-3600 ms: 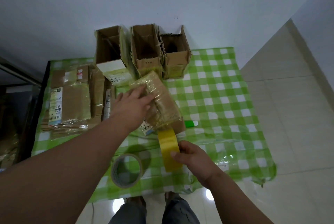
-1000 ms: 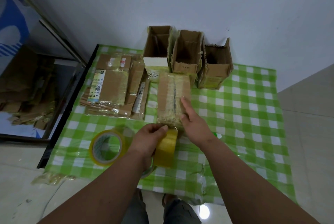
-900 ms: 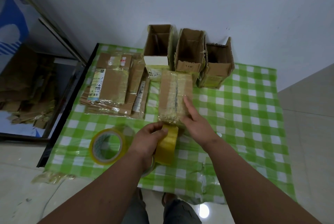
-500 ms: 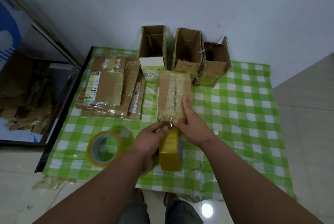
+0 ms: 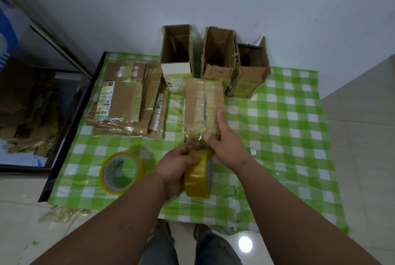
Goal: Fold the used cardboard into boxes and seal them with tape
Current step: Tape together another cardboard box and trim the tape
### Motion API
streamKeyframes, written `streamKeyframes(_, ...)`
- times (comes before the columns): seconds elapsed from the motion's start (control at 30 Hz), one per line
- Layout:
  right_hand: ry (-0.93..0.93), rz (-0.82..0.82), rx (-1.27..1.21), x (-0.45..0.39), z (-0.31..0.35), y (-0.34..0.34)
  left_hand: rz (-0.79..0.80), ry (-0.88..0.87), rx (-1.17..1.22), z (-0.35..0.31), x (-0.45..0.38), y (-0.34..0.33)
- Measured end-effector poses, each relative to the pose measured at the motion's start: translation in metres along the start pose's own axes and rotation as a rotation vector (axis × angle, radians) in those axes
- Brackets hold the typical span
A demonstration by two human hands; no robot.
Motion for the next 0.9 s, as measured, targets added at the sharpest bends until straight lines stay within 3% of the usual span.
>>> streamKeyframes(0.2, 0.02, -0.093, -0.093, 0.005, -0.007, 0.006, -0.136, -0.098, -0.303, -0.018, -0.009, -0.001)
streamKeyframes(0.33, 0.012, -0.08, -0.212, 0.003, -0.015, 0.015, -0.135, -0.166, -0.356, -0.017, -0.007, 0.0)
streamKeyframes(0.4, -0.025, -0.153, -0.256, 0.002, -0.026, 0.028, -0.147, -0.191, -0.317, -0.016, -0.006, 0.002)
streamKeyframes(0.5, -0.06, -0.291, 0.071, -0.001, -0.046, 0.045, -0.199, -0.191, -0.281, -0.013, -0.007, 0.007)
streamKeyframes(0.67, -0.116, -0.131, 0.673, 0.0, -0.076, 0.019, -0.224, -0.15, -0.208, -0.007, -0.008, 0.012)
streamKeyframes(0.8, -0.162, -0.18, 0.834, 0.006, -0.09, 0.018, -0.176, -0.096, -0.12, 0.0, -0.009, 0.013)
streamKeyframes(0.9, -0.232, -0.209, 0.797, 0.01, -0.099, 0.025, -0.144, -0.078, -0.063, 0.001, -0.009, 0.011)
Point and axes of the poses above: each hand's wrist, its own x-axis away from the middle knuckle, its own y-axis out of the back of the hand, z = x × y, the point moved 8 cm from there along -x, towards the middle knuckle, and after that the axes turned 6 degrees about -y, right-handed, at the moved point
